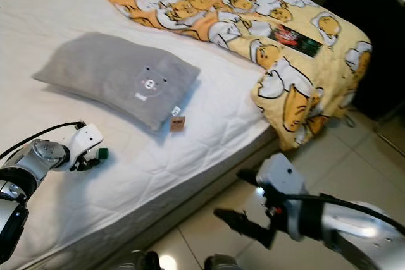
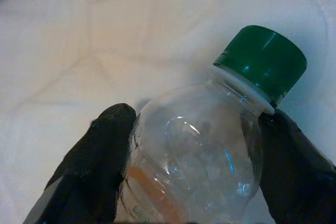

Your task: Clean up the room

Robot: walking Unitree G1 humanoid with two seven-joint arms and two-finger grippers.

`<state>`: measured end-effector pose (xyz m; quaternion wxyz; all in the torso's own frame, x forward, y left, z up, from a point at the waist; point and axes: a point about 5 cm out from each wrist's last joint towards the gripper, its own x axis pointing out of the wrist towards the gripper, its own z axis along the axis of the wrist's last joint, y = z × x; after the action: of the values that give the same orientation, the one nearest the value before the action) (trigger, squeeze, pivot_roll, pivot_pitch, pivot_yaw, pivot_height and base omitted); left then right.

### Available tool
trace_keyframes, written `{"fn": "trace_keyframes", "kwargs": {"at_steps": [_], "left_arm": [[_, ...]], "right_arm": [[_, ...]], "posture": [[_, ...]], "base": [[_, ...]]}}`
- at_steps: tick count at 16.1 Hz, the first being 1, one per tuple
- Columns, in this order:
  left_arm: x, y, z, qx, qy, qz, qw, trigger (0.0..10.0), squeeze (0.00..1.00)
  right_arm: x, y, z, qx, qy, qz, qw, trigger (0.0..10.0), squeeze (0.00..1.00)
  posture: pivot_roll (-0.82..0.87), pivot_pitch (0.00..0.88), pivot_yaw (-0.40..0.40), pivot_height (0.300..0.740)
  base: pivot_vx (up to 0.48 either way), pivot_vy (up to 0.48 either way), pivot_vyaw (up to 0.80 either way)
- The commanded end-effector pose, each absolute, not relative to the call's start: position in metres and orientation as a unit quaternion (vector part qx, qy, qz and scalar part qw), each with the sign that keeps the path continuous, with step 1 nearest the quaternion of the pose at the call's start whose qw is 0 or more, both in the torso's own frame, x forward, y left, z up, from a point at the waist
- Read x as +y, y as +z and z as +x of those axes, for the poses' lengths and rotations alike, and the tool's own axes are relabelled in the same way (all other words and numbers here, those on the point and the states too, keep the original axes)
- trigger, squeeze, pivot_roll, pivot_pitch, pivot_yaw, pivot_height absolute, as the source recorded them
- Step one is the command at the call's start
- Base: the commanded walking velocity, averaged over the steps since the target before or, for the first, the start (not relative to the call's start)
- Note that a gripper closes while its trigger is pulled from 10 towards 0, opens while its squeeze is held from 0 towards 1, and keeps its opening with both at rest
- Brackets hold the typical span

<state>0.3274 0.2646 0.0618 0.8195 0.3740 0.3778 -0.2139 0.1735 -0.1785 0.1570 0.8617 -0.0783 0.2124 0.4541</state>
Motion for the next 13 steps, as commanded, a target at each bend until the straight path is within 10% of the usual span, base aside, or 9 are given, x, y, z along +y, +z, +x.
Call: {"fn": "trace_keyframes", "kwargs": {"at_steps": [1,6,12,13], "left_arm": [[0.265,0.065,0.329,0.373,-0.216,0.365,0.825,0.0,0.00],[0.247,0.114,0.365,0.218,-0.154,0.233,0.935,0.0,0.00],[0.190,0.138,0.358,0.036,-0.104,-0.020,0.994,0.0,0.00],[0.177,0.139,0.336,0.017,-0.081,-0.023,0.996,10.0,0.00]], "right_arm": [[-0.178,0.154,0.177,0.205,0.446,-0.083,0.867,10.0,0.00],[-0.167,0.132,0.219,0.139,0.293,-0.037,0.945,10.0,0.00],[-0.157,0.123,0.233,0.101,0.184,0.020,0.978,10.0,0.00],[-0.150,0.118,0.239,0.110,0.188,0.022,0.976,10.0,0.00]], "posture": [[-0.11,0.011,0.040,0.740],[0.03,0.000,0.082,0.740],[0.07,0.000,0.069,0.740],[0.10,0.000,0.051,0.740]], "base": [[0.000,0.000,0.00],[0.000,0.000,0.00],[0.000,0.000,0.40],[0.000,0.000,0.80]]}}
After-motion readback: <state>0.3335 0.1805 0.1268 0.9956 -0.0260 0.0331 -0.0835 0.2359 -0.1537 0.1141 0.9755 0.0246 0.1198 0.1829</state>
